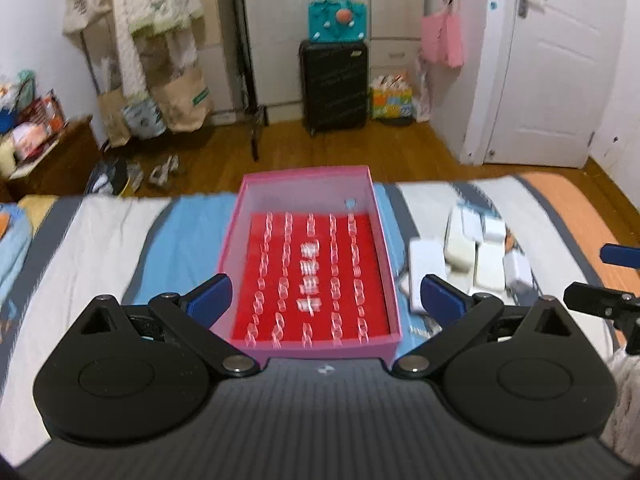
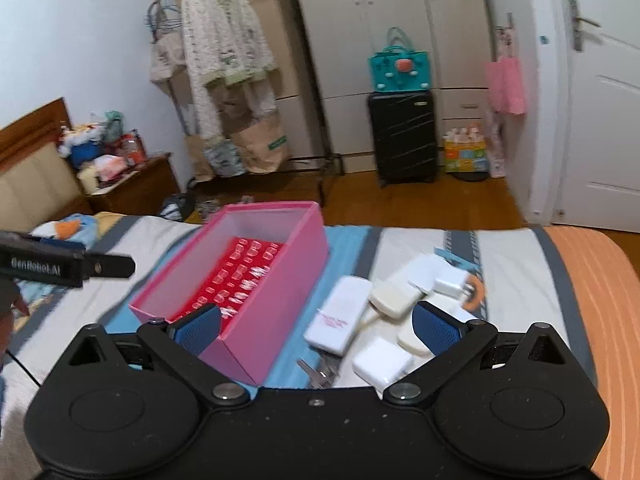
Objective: Organize rigid objects
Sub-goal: 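Grasp the pink box wall with the left gripper while the right gripper approaches the power banks, then grasp the white power bank with the right gripper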
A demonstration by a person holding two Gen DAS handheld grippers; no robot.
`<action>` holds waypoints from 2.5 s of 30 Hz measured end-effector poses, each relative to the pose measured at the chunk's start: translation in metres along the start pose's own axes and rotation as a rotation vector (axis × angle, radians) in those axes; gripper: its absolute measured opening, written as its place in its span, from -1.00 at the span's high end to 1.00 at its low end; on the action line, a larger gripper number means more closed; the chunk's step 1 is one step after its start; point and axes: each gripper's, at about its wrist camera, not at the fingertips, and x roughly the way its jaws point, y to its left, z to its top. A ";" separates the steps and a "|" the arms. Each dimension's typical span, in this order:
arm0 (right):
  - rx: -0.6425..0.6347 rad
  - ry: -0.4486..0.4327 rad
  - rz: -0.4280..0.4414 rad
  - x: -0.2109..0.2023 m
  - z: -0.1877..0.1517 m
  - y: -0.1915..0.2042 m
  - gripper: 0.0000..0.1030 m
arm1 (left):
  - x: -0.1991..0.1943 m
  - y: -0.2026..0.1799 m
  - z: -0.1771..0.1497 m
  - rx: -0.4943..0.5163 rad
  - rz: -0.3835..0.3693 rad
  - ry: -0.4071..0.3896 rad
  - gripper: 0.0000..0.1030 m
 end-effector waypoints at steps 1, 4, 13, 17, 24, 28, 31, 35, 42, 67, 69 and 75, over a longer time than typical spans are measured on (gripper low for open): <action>0.000 0.007 0.020 0.004 0.007 0.000 -1.00 | 0.002 0.006 0.008 0.011 -0.024 0.007 -0.97; 0.025 0.066 0.085 0.031 0.028 -0.002 -0.94 | 0.018 0.023 0.028 0.013 -0.039 0.022 -0.97; 0.121 0.264 0.043 0.134 0.037 -0.016 -0.75 | 0.092 0.057 0.047 -0.045 0.100 0.087 -0.93; 0.178 0.262 0.006 0.159 0.019 -0.031 -0.74 | 0.134 0.091 0.030 -0.178 0.040 0.167 -0.93; 0.209 0.292 0.029 0.196 -0.010 -0.042 -0.50 | 0.177 0.123 -0.003 -0.201 0.079 0.230 -0.34; 0.212 0.333 0.021 0.217 -0.018 -0.042 -0.36 | 0.199 0.135 -0.016 -0.204 0.088 0.259 -0.11; 0.209 0.359 -0.007 0.228 -0.024 -0.041 -0.35 | 0.216 0.145 -0.024 -0.230 0.084 0.289 0.31; 0.242 0.374 -0.042 0.239 -0.032 -0.047 -0.37 | 0.225 0.157 -0.034 -0.321 0.002 0.294 0.80; 0.271 0.341 -0.095 0.254 -0.035 -0.047 -0.56 | 0.230 0.149 -0.036 -0.319 0.014 0.285 0.86; 0.135 0.381 -0.139 0.239 -0.033 -0.024 -0.18 | 0.226 0.151 -0.039 -0.306 0.008 0.241 0.89; 0.172 0.383 -0.110 0.232 -0.032 -0.026 -0.18 | 0.226 0.150 -0.038 -0.308 0.012 0.245 0.89; 0.181 0.410 -0.116 0.233 -0.039 -0.028 -0.18 | 0.227 0.150 -0.038 -0.321 0.020 0.245 0.88</action>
